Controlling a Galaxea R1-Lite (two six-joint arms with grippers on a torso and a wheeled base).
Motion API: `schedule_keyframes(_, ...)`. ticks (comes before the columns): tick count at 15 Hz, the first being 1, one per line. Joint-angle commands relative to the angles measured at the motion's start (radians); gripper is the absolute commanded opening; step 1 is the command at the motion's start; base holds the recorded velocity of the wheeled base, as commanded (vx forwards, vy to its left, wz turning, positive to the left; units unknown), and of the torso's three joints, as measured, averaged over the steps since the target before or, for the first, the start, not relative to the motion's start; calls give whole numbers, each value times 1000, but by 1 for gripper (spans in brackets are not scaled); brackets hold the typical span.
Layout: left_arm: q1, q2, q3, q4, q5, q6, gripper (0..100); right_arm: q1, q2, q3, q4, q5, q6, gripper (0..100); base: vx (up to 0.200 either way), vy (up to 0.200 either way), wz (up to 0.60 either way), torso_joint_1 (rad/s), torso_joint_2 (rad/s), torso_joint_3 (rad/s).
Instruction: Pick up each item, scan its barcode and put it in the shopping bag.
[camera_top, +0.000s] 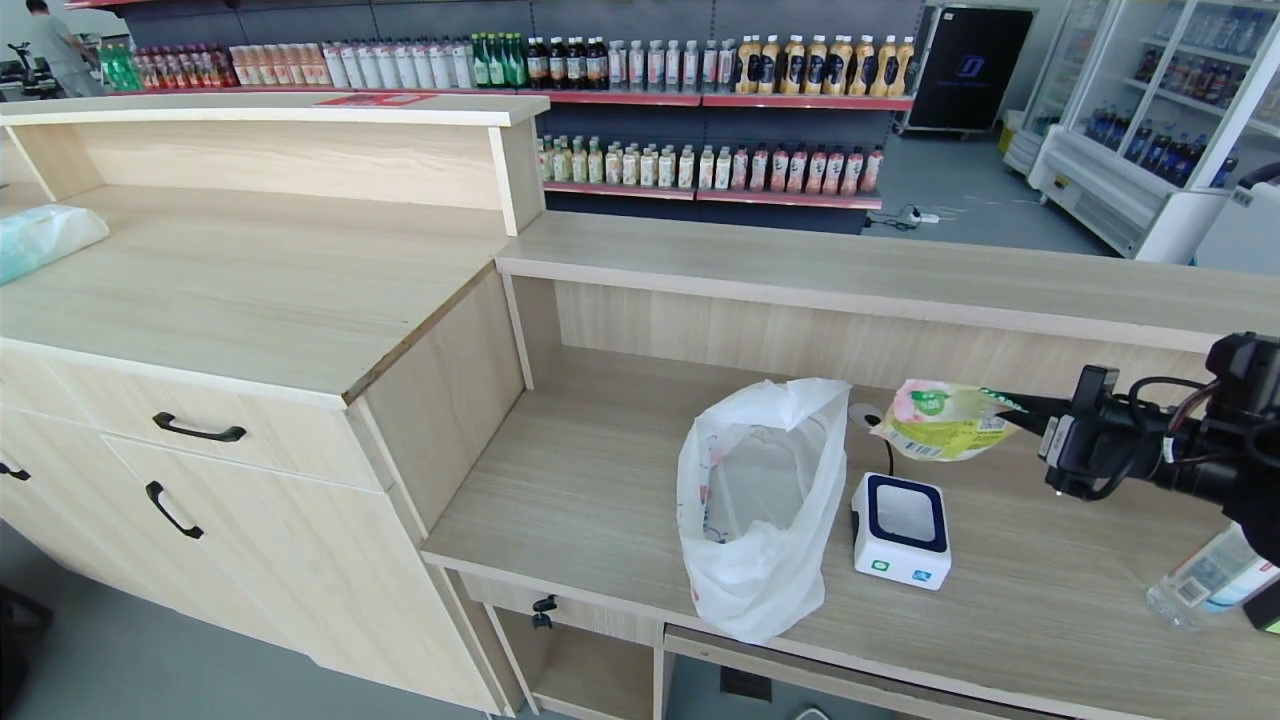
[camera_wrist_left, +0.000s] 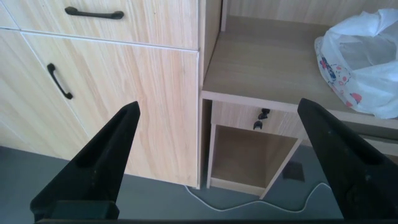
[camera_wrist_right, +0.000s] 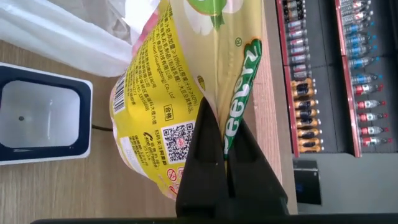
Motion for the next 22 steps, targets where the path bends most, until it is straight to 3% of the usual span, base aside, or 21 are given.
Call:
schedule_keyframes(1,0,1,0,0,0,0,100,0,11,-1,-17,3,-1,0,0,0,0,0,0,0)
schedule_keyframes(22,0,1,0,0,0,0,100,5,146,-58,-60,61,10,0,0,0,0,0,0,0)
